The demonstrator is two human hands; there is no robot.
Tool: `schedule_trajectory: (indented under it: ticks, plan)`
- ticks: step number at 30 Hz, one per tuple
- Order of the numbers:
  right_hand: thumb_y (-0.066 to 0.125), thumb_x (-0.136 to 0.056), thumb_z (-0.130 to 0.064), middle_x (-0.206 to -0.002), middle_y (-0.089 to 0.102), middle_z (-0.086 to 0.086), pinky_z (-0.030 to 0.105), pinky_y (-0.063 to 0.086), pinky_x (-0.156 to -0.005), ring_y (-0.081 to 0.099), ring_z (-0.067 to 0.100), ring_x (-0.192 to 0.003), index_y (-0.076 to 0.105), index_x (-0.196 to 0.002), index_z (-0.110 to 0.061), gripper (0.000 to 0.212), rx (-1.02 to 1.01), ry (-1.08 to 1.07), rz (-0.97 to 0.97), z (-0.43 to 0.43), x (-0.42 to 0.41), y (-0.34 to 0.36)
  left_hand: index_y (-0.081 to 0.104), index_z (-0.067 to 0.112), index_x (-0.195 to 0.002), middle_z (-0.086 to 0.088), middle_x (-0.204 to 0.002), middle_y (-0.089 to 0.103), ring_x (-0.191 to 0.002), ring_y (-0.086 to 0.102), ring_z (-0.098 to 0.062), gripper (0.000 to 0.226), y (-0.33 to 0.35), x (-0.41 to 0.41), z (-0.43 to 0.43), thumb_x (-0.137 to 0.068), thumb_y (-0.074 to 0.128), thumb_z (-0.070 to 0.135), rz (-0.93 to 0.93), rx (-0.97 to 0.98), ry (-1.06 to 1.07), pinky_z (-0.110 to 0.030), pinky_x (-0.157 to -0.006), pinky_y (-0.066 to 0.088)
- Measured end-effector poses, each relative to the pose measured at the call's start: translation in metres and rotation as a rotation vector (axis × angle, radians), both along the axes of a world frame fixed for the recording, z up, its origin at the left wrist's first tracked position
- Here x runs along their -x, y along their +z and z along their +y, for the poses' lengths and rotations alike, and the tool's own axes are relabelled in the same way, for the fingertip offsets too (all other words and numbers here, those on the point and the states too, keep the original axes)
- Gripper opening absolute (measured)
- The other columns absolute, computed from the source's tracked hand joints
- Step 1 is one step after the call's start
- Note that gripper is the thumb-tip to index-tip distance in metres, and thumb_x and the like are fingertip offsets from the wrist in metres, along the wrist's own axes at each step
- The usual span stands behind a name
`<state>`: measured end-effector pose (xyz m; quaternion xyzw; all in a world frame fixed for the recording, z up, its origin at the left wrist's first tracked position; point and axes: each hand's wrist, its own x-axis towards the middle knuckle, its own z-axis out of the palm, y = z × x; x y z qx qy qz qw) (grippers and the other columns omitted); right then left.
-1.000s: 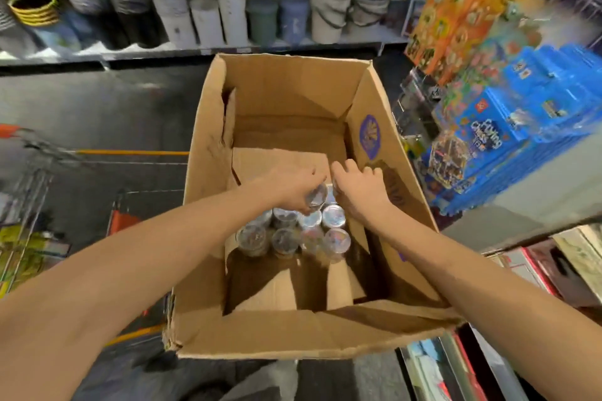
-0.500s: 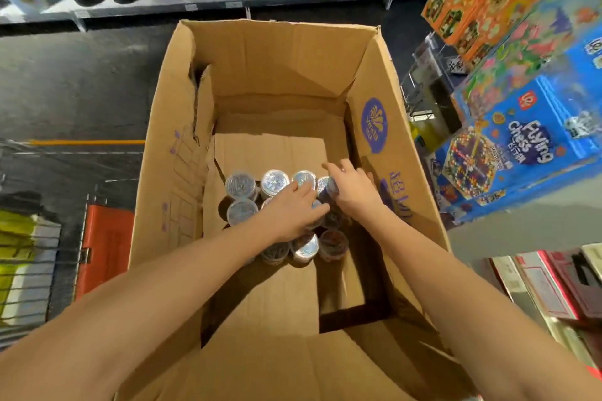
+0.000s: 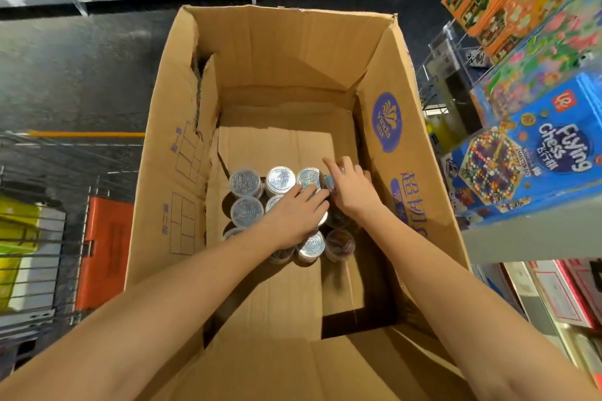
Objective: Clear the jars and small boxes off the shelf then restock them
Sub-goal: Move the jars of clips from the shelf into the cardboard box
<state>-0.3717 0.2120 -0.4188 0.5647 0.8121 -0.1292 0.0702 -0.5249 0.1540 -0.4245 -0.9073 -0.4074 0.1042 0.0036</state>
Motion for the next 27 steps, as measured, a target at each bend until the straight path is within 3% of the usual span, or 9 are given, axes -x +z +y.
schedule_trajectory:
  ticks: [4,9,16,20,23,27]
  plan:
    - [0.056,-0.09,-0.011,-0.131,0.035,0.017,0.04,0.045,-0.088,0.05,0.034,-0.107,0.017,-0.15,-0.018,0.072,0.016,-0.008,0.032,-0.001,0.0,0.002,0.037,0.007,-0.139,-0.014,-0.15,0.032,-0.132,0.035,-0.03,0.061,-0.001,-0.001,0.0,-0.09,0.059,0.036,-0.021,0.0,0.042,-0.042,-0.103,0.035]
    - [0.062,-0.086,-0.012,-0.132,0.033,0.017,0.044,0.043,-0.096,0.046,0.035,-0.113,0.014,-0.151,-0.018,0.081,0.047,-0.054,0.046,-0.003,-0.007,0.015,0.035,0.012,-0.14,-0.012,-0.146,0.032,-0.129,0.039,-0.027,0.063,0.007,0.002,0.003,-0.088,0.06,0.038,-0.039,0.029,0.05,-0.042,-0.101,0.035]
    - [0.058,-0.089,-0.021,-0.132,0.035,0.019,0.047,0.038,-0.095,0.042,0.041,-0.118,0.025,-0.146,-0.014,0.066,-0.062,-0.02,-0.047,-0.019,-0.012,0.061,0.021,0.022,-0.148,-0.009,-0.153,0.022,-0.138,0.026,-0.026,0.073,0.048,0.009,0.003,-0.09,0.056,0.049,0.03,0.057,0.051,-0.043,-0.11,0.026]
    - [0.058,-0.089,-0.022,-0.136,0.034,0.019,0.045,0.034,-0.1,0.038,0.04,-0.123,0.027,-0.146,-0.014,0.065,-0.164,0.008,-0.084,-0.038,-0.017,0.107,0.024,0.02,-0.147,-0.007,-0.152,0.024,-0.136,0.03,-0.024,0.067,0.091,0.011,0.001,-0.09,0.058,0.036,0.038,0.047,0.087,-0.038,-0.108,0.029]
    - [0.057,-0.089,-0.018,-0.139,0.034,0.02,0.045,0.033,-0.102,0.036,0.039,-0.126,0.027,-0.146,-0.015,0.064,-0.279,0.014,-0.07,-0.059,-0.029,0.15,0.032,0.019,-0.143,-0.007,-0.142,0.035,-0.126,0.041,-0.025,0.067,0.131,0.006,0.001,-0.087,0.063,0.038,-0.017,-0.051,0.127,-0.039,-0.098,0.041]
    - [0.051,-0.09,-0.015,-0.136,0.036,0.02,0.046,0.035,-0.097,0.039,0.041,-0.121,0.033,-0.142,-0.012,0.055,-0.456,0.023,-0.059,-0.108,-0.056,0.219,0.038,0.02,-0.139,-0.007,-0.137,0.042,-0.119,0.046,-0.025,0.063,0.197,-0.019,-0.008,-0.085,0.064,0.04,-0.158,-0.189,0.091,-0.041,-0.094,0.044]
